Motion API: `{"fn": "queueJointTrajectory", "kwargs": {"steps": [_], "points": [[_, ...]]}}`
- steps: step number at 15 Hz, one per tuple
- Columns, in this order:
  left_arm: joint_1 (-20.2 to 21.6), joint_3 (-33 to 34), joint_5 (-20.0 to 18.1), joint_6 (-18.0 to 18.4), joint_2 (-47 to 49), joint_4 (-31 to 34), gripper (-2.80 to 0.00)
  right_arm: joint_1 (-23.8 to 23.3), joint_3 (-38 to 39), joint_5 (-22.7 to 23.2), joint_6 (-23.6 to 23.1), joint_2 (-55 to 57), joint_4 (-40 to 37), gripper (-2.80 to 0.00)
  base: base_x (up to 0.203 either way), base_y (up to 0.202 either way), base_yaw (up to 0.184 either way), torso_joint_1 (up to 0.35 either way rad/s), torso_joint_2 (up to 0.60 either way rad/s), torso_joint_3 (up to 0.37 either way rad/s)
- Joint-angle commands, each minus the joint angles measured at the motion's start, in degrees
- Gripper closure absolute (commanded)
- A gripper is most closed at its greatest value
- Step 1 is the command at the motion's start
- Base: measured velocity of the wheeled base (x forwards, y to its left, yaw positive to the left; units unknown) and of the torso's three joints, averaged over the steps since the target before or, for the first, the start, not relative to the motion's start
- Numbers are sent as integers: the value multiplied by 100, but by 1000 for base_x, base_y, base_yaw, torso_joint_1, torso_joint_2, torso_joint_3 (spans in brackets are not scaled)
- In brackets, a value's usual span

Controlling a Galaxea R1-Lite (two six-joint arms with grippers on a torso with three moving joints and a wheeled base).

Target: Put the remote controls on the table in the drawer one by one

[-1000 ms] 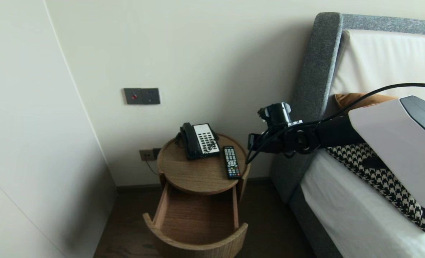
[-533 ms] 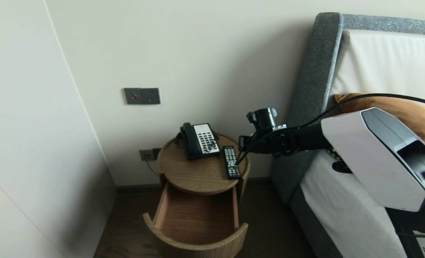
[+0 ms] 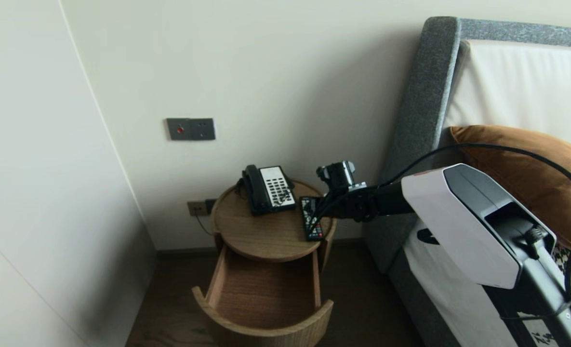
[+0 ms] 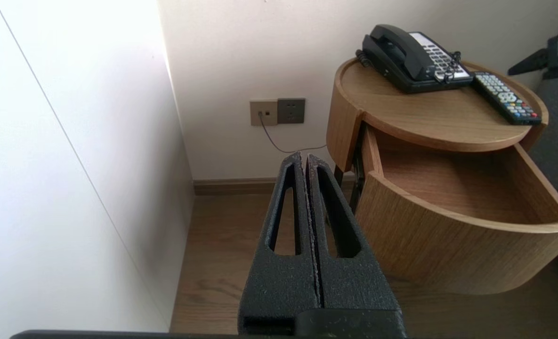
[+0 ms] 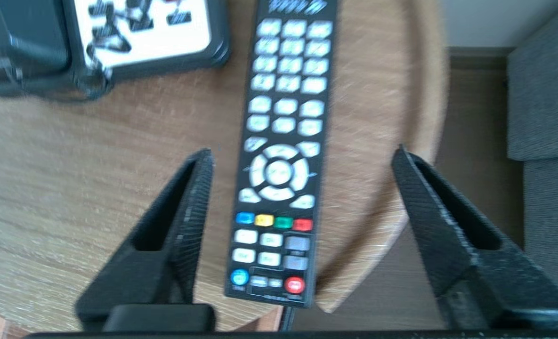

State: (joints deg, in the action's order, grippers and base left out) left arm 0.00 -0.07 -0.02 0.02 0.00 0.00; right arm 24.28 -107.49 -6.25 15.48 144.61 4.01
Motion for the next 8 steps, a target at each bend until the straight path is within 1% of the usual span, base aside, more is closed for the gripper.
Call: {"fn": "queueJointTrajectory", "kwargs": {"steps": [1, 8], "points": [[0, 7, 2, -2, 0, -3, 0, 34, -93, -7, 7, 173, 3, -280, 0, 0, 0, 0, 0, 0], [0, -1, 2, -2, 0, 0, 0, 51, -396, 11, 8, 471, 12, -280, 0, 0, 0, 0, 0, 0]]}}
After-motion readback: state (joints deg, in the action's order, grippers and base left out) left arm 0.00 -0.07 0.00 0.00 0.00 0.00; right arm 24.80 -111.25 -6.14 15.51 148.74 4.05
